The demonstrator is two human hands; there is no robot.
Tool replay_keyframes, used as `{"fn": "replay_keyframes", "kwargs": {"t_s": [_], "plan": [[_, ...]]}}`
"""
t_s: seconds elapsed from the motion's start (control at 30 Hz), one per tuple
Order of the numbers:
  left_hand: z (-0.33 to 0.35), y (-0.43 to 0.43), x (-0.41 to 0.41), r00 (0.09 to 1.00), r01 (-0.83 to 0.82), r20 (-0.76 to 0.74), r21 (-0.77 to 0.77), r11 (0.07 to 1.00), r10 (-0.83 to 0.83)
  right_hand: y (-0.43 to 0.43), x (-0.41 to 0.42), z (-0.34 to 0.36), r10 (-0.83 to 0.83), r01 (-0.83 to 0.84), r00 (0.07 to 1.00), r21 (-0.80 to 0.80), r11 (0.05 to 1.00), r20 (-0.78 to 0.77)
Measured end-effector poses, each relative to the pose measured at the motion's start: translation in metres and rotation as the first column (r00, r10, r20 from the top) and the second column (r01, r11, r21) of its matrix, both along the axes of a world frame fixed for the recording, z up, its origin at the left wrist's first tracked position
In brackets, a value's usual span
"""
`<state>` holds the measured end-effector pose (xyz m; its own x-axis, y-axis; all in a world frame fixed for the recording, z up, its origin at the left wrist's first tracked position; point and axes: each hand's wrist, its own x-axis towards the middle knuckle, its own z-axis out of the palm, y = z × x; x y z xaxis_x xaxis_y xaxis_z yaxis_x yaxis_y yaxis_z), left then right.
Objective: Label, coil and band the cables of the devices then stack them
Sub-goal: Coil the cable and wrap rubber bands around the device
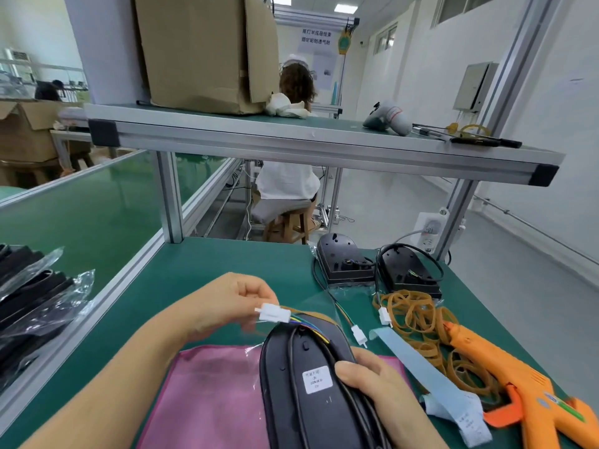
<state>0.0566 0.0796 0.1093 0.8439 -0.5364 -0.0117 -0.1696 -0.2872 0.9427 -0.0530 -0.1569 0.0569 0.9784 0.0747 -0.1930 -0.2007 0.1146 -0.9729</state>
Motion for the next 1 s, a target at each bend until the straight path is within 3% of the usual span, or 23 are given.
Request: {"fn": "replay_keyframes", "kwargs": {"t_s": [0.13,0.2,0.3,0.4,0.53,0.67,0.8,0.9,1.0], "plan": [[-0.013,0.002,-0.012,0.997,0.049,-0.061,0.032,0.998,-0.047,-0.004,-0.002,0.0,-0.028,0.028,1.0,-0.006,1.0,0.005],[-0.017,-0.002,-0.015,1.0,0.02,-0.014,0.083,0.996,-0.019,-0.003,-0.003,-0.001,-0.043,0.044,0.999,-0.05,0.998,0.014],[-0.022,-0.014,-0.018,0.983,-0.146,0.132,0.149,0.978,0.126,-0.002,-0.003,-0.004,-0.06,0.063,0.998,-0.157,0.986,0.026],[-0.026,-0.024,-0.018,0.933,-0.328,0.155,-0.007,0.945,0.325,-0.001,-0.002,-0.006,-0.041,0.042,0.999,-0.248,0.968,0.007],[-0.029,-0.024,-0.016,0.822,-0.472,0.289,-0.135,0.871,0.49,0.002,0.0,-0.009,-0.023,0.012,0.999,-0.251,0.968,-0.041],[-0.031,-0.024,-0.027,0.714,-0.456,0.534,-0.137,0.879,0.453,0.003,0.003,-0.01,-0.051,0.04,0.998,-0.222,0.974,-0.042],[-0.038,-0.014,-0.041,0.634,-0.358,0.706,-0.096,0.929,0.317,0.003,0.002,-0.013,-0.094,0.082,0.994,-0.183,0.98,-0.055],[-0.04,-0.009,-0.05,0.466,-0.363,0.854,-0.055,0.93,0.232,0.003,-0.002,-0.014,-0.12,0.114,0.992,-0.132,0.985,-0.043],[-0.052,-0.009,-0.057,0.294,-0.4,0.922,-0.121,0.909,0.252,0.006,-0.001,-0.014,-0.13,0.127,0.991,-0.086,0.988,-0.025]]}}
